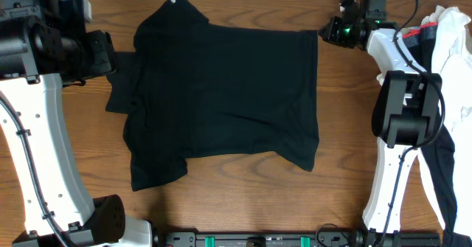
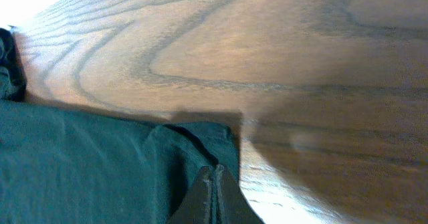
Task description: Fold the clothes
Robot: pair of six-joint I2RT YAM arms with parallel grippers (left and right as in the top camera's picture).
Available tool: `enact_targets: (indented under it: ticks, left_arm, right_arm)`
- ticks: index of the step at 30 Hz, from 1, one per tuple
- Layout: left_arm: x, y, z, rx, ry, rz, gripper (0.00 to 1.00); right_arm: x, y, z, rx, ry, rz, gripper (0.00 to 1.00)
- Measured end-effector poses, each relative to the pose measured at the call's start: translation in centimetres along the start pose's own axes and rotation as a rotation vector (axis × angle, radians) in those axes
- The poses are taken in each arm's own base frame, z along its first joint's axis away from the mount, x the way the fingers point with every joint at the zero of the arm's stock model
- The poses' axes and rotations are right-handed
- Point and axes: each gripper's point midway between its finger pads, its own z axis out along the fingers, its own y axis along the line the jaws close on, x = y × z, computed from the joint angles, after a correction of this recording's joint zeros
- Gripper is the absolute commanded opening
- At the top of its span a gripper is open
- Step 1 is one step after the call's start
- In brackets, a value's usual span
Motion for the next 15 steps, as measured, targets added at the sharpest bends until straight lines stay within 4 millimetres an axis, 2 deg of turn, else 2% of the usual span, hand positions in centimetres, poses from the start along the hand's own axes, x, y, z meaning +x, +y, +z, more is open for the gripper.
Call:
enact_targets:
  ticks: [7, 11, 15]
  left_arm:
    - [-0.3, 0.0, 0.0, 0.001, -0.011, 0.001, 0.58]
    - [-0.3, 0.0, 0.0, 0.001, -0.010, 0.001, 0.58]
    - [-0.2, 0.0, 0.0, 0.001, -0.009, 0.001, 0.58]
  right_arm:
    - [0.6, 0.2, 0.2, 0.012, 0.019, -0.025, 0.27]
    - [0.8, 0.9, 0.7, 0.021, 0.023, -0.050, 0.28]
    - [1.1, 2.0, 1.3, 0.017, 0.023, -0.071, 0.24]
